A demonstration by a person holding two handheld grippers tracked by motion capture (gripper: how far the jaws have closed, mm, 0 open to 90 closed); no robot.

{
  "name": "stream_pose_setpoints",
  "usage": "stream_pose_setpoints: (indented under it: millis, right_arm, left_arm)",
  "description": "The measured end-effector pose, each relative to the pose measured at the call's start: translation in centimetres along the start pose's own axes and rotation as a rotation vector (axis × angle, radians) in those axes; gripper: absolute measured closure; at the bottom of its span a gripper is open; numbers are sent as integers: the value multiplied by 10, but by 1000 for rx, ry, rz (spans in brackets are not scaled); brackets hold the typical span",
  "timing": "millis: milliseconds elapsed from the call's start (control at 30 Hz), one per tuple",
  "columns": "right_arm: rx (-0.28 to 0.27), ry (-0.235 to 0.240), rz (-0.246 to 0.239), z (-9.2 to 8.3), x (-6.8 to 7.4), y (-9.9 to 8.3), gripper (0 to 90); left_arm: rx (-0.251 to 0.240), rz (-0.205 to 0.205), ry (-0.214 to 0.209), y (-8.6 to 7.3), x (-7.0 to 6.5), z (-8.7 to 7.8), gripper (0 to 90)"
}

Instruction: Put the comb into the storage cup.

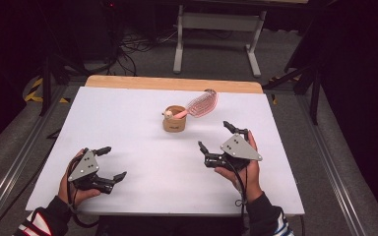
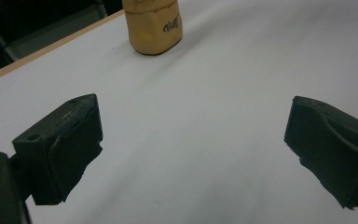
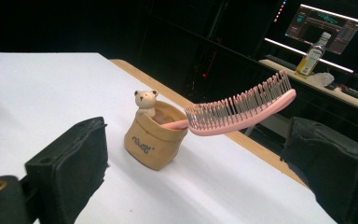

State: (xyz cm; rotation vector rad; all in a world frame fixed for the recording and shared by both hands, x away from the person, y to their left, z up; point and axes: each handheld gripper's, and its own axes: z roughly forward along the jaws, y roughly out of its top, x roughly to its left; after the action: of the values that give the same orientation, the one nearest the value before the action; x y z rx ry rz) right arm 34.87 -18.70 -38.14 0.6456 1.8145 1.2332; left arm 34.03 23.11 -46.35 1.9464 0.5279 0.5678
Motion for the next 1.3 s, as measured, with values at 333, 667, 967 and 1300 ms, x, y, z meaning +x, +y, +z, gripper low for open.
stream_pose_setpoints:
  millis: [333, 667, 967, 1300]
  right_arm:
    - [13, 23, -6, -6, 0, -9, 63]
    - [24, 32, -16, -14, 2, -22, 56]
    - [44, 39, -13, -18, 6, -36, 56]
    - [86, 34, -30, -21, 11, -50, 60]
  left_arm:
    - [1, 2, -1, 0, -1, 1, 52]
    - [4, 6, -6, 0, -1, 1, 51]
    - [6, 11, -8, 0, -2, 0, 51]
    - [6, 14, -12, 0, -3, 0, 51]
